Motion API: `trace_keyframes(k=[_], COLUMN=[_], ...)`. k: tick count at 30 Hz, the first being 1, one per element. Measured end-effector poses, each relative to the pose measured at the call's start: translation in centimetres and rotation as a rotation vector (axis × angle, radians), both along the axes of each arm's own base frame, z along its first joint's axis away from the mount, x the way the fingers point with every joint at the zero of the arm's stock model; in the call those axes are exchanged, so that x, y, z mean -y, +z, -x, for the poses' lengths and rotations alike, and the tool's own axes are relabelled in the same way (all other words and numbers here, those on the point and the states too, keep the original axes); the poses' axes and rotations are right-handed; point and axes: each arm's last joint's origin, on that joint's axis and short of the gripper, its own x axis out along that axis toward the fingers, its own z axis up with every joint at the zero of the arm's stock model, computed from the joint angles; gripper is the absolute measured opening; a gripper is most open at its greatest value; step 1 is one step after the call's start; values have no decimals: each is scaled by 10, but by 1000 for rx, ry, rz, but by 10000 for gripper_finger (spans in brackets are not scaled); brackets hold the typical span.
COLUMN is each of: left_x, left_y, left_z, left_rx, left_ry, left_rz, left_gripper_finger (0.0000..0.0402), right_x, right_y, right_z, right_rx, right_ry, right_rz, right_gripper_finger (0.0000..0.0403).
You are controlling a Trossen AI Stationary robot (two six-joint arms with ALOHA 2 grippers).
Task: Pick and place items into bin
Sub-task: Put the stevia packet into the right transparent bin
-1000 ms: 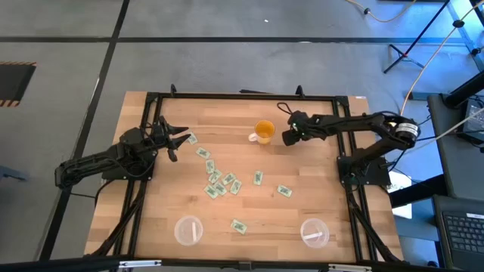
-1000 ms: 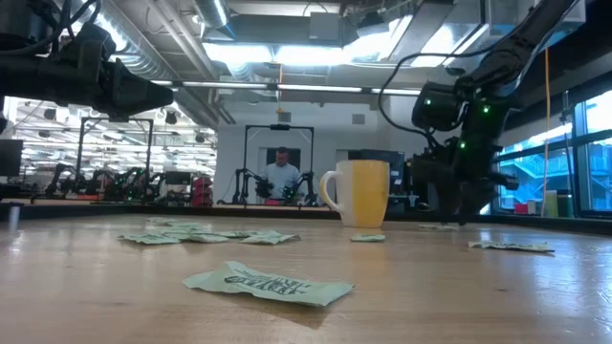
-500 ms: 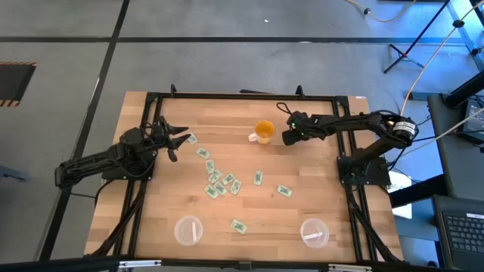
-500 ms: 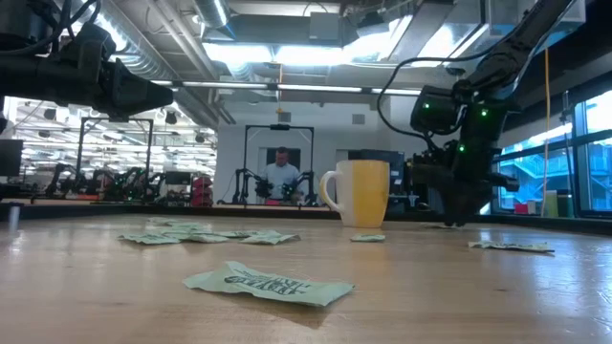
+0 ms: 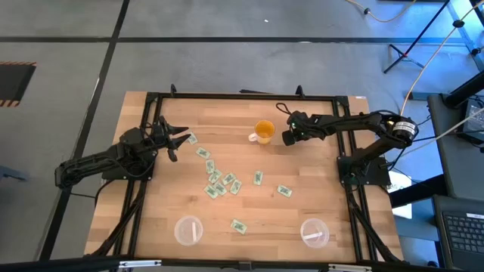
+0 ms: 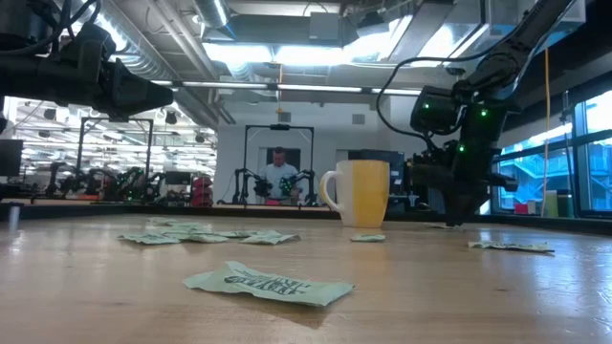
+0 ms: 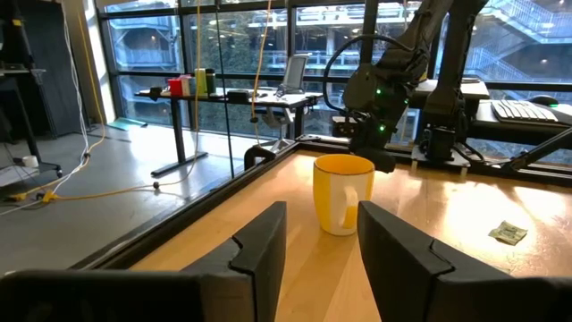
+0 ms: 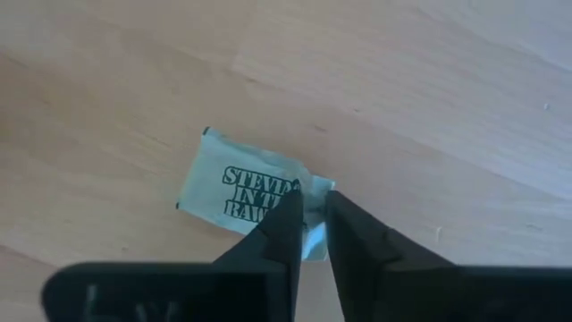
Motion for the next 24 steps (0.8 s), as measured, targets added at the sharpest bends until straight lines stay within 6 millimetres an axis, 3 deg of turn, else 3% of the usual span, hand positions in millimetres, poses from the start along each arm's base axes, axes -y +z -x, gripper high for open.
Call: trace_keyframes(k=[11,15,24], left_x=[0,0,0], left_y=[0,0,0], left_z=[0,0,0], left_rx=[0,-1,-1], left_ry=[0,-1,10], left_rz=[0,0,1], left_gripper_finger=[134,132,133], right_x=[-4,-12,-50], right_y=[9,27,78], right_z=[3,5,19], right_rx=[-2,52,263], right_ry=[79,110,241], right_rz=[15,46,48], right_gripper_finger=[22,6,3])
